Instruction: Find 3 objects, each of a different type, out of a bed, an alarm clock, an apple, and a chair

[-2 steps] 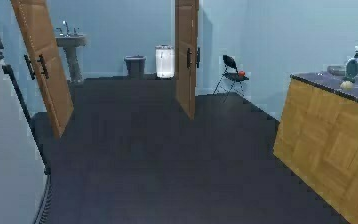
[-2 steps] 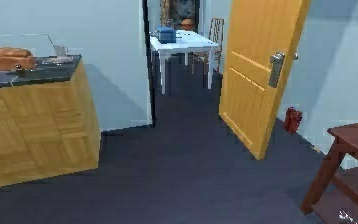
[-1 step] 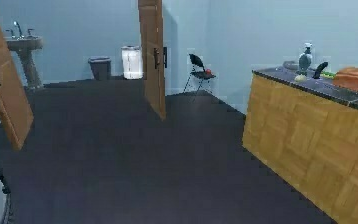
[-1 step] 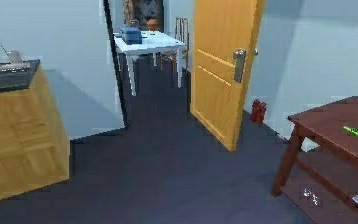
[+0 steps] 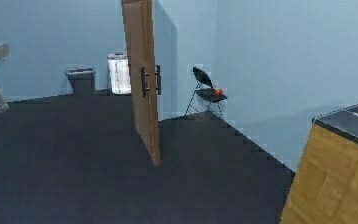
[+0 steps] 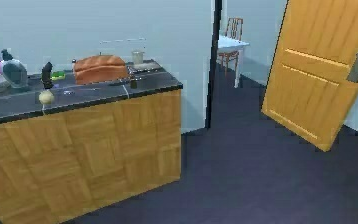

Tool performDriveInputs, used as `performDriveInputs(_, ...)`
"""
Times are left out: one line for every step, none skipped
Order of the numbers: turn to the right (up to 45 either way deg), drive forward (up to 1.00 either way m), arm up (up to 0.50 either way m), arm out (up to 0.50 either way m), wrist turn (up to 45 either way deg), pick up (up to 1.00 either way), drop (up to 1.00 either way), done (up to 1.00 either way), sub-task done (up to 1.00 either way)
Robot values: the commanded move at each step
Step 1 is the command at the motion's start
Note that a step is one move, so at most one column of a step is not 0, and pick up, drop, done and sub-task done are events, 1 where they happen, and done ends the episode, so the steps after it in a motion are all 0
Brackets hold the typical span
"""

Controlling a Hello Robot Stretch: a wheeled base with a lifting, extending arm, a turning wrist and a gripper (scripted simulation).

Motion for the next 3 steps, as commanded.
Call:
performDriveInputs(0.0, 1.0, 0.0, 0.0, 0.0, 0.0, 0.0, 0.0, 0.0)
performDriveInputs(0.0, 0.1, 0.0, 0.0, 0.0, 0.0, 0.0, 0.0, 0.0)
performDriveInputs(30.0, 0.0, 0.0, 0.0, 0.0, 0.0, 0.0, 0.0, 0.0)
